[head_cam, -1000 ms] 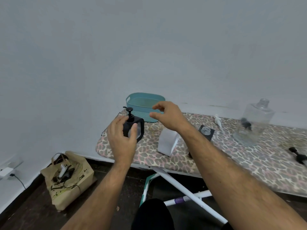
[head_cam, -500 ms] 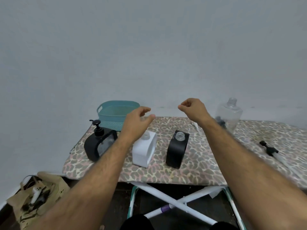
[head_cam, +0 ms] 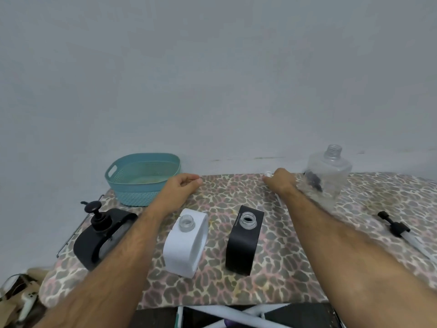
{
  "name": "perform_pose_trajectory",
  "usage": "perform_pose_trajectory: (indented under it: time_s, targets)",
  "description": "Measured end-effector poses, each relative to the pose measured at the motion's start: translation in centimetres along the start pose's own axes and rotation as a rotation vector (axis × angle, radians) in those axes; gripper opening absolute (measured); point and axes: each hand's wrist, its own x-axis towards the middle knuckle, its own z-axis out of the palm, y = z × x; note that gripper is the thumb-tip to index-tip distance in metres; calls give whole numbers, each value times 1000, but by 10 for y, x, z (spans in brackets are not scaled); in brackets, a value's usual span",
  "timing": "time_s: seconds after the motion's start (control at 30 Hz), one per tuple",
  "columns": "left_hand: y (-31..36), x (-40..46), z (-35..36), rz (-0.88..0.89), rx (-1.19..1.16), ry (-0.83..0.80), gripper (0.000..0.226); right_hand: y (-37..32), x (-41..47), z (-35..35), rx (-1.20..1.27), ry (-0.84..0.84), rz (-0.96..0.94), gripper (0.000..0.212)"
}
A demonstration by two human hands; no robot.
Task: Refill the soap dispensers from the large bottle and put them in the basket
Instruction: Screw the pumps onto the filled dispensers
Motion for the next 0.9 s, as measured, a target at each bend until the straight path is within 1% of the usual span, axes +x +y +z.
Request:
perform_pose_trajectory:
  time_s: [0.1,0.2,0.27,0.4,0.5,0.57,0.67,0.7,0.77,0.8,0.9]
  targets:
    - [-7,8,3,-31,-10,-40,27,6,8,10,7,20,55,32]
    - [-13,13,2,-57,-27,-53,32,10,16,16,12,40,91,24]
    - [-12,11,2,-57,-54,-52,31,6,14,14,70,38,63,19]
    - [-7,-3,-1,-36,-99,-16,27,-32,-4,-14,295,114,-133,12]
    - [-6,-18,-4,-40,-135,3,28,-70,-25,-47,495,189,-306,16]
    - [-7,-32,-7,-52,-165,38,31,-91,-45,-65,667,138,-385,20]
    - [-7,-60,-8,-36,-180,85,33,-112,-86,-79,869,-30,-457,24]
    - [-8,-71,-8,-27,-168,101,38,-117,-100,-79,911,-76,-476,24]
    - [-10,-92,-4,-3,-98,144,53,-124,-124,-73,946,-125,-519,13]
    - [-12,-103,-2,19,-52,166,57,-125,-135,-68,948,-141,-534,9]
    - [-21,-131,6,82,49,209,56,-127,-163,-56,955,-183,-550,12]
